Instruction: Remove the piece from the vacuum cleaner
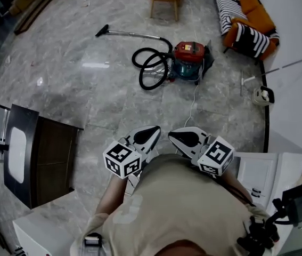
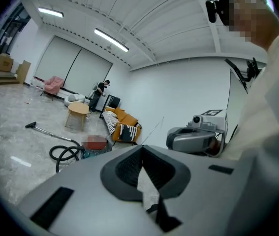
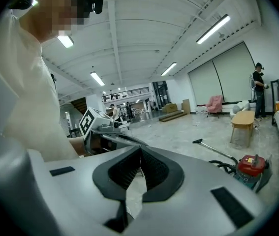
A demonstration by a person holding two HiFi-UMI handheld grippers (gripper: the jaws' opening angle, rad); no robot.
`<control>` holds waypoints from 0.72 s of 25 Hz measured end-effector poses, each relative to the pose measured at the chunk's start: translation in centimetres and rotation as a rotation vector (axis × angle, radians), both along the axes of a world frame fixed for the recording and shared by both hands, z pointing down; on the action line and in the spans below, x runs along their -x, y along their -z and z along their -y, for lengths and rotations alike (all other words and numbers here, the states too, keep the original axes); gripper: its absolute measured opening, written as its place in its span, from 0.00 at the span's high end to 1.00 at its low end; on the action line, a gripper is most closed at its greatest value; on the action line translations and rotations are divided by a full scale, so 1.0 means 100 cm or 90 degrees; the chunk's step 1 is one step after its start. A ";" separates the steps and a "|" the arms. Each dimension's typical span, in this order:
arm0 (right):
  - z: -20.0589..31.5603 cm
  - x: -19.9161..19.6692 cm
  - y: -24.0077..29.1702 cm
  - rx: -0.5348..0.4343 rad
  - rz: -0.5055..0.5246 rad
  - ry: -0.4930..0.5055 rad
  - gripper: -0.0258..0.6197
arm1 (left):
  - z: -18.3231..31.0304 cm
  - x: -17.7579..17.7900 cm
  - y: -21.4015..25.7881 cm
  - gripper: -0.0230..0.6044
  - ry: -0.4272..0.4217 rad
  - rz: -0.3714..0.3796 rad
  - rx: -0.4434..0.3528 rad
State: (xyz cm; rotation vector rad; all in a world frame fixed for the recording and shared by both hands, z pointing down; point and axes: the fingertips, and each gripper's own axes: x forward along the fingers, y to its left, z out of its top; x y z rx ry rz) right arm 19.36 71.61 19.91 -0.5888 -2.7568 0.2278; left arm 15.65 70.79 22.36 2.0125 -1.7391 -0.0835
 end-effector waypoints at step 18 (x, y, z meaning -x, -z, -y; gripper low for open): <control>0.247 -0.069 0.001 0.192 0.050 -0.065 0.96 | 0.229 -0.075 0.021 0.96 -0.026 0.092 0.083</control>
